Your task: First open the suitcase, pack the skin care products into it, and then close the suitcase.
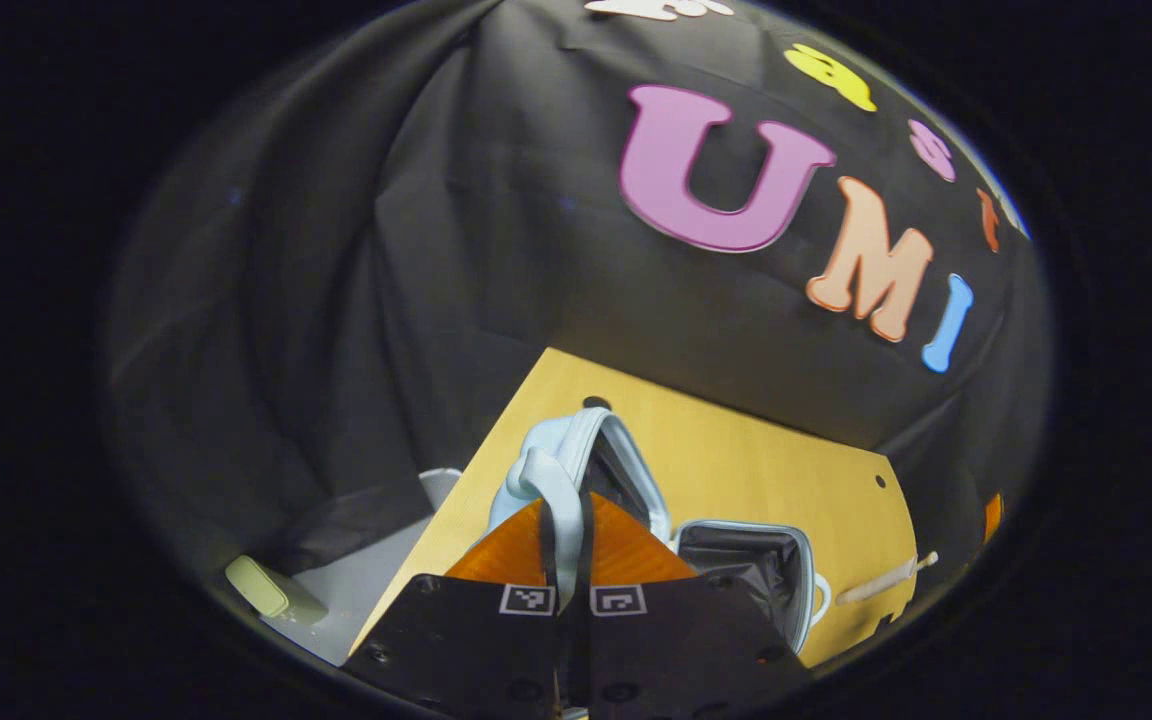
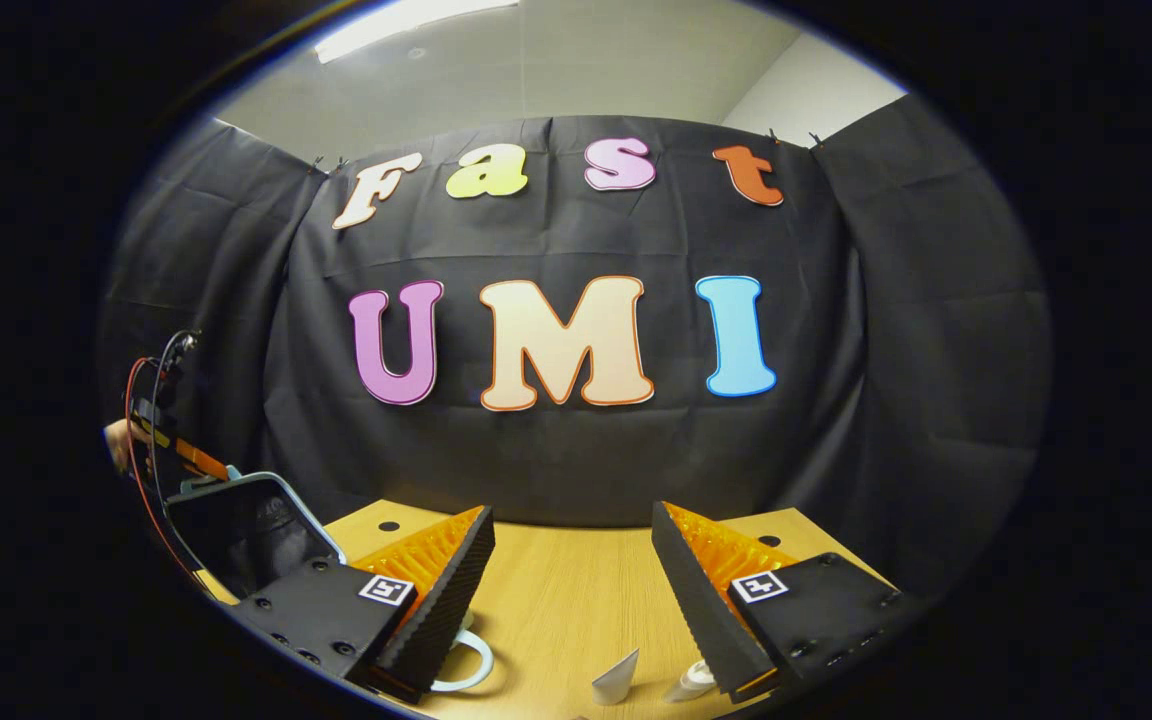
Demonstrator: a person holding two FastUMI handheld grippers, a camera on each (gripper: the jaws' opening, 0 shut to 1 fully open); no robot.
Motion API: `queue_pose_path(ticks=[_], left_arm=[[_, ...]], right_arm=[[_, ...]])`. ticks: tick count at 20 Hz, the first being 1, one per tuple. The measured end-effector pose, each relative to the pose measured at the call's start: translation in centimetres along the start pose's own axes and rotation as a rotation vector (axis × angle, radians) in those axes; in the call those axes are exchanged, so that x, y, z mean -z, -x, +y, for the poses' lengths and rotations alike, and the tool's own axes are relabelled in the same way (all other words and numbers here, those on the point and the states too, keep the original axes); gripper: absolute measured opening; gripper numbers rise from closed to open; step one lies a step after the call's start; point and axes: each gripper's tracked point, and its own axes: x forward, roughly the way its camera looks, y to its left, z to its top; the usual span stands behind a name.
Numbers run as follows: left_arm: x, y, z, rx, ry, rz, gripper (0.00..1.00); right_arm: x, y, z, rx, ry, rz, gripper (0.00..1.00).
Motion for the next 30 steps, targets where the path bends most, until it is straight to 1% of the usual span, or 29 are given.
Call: queue_pose_path(ticks=[2, 6, 7, 8, 9, 10, 11, 12, 13, 14, 15, 16, 19, 20, 22, 23, 25, 27, 30], left_arm=[[1.7, -1.1, 3.2, -0.058, 0.035, 0.043, 0.00], [5.4, -3.5, 7.5, -0.149, 0.088, 0.124, 0.00], [5.8, -3.8, 8.9, -0.192, 0.087, 0.127, 0.00], [6.0, -4.2, 10.4, -0.251, 0.054, 0.112, 0.00], [6.9, -4.7, 11.3, -0.283, 0.035, 0.135, 0.00], [7.3, -4.8, 12.3, -0.342, 0.006, 0.133, 0.00], [7.1, -4.8, 13.4, -0.389, -0.028, 0.097, 0.08], [6.5, -5.0, 13.2, -0.408, -0.050, 0.055, 0.13], [5.8, -4.7, 12.8, -0.406, -0.057, 0.004, 0.20], [4.5, -5.5, 12.8, -0.419, -0.054, -0.042, 0.60], [3.8, -4.5, 11.9, -0.431, -0.058, -0.101, 1.00], [2.6, -3.1, 10.7, -0.438, -0.054, -0.172, 0.93], [-0.8, 0.6, 5.8, -0.418, -0.078, -0.373, 0.95], [-1.5, 2.4, 3.8, -0.401, -0.096, -0.423, 0.94], [-2.3, 6.0, -1.1, -0.354, -0.111, -0.471, 0.94], [-2.4, 7.1, -3.3, -0.322, -0.108, -0.484, 0.94], [-2.0, 8.3, -8.7, -0.263, -0.106, -0.518, 0.94], [-1.1, 9.2, -13.5, -0.193, -0.128, -0.555, 0.94], [0.6, 9.6, -21.1, -0.092, -0.164, -0.558, 0.93]], right_arm=[[0.0, 0.1, 0.0, 0.004, -0.005, 0.006, 1.00], [0.2, 0.1, -0.5, 0.019, -0.001, 0.018, 0.99], [0.2, 0.0, -0.6, 0.021, -0.002, 0.023, 0.99], [0.3, 0.0, -0.6, 0.022, -0.003, 0.026, 1.00], [0.3, 0.0, -0.6, 0.023, 0.000, 0.028, 1.00], [0.3, 0.1, -0.7, 0.026, 0.003, 0.027, 0.99], [0.2, 0.1, -0.8, 0.030, 0.005, 0.025, 0.99], [0.2, 0.1, -0.9, 0.032, 0.008, 0.027, 0.99], [0.2, 0.1, -1.1, 0.034, 0.011, 0.029, 0.99], [0.3, 0.2, -1.3, 0.034, 0.016, 0.032, 0.99], [0.1, 0.3, -1.5, 0.034, 0.023, 0.033, 0.99], [-0.2, 0.5, -1.9, 0.034, 0.028, 0.027, 0.99], [-1.4, 0.9, -3.4, 0.027, 0.050, -0.010, 0.99], [-1.4, 1.0, -4.1, 0.023, 0.060, -0.018, 0.99], [-1.8, 1.4, -5.7, 0.015, 0.068, -0.032, 0.99], [-1.9, 1.6, -6.4, 0.010, 0.063, -0.037, 1.00], [-1.9, 1.9, -7.9, -0.003, 0.043, -0.041, 0.99], [-1.7, 2.1, -9.2, -0.021, 0.029, -0.037, 1.00], [-1.7, 2.4, -10.9, -0.049, 0.016, -0.045, 0.99]])
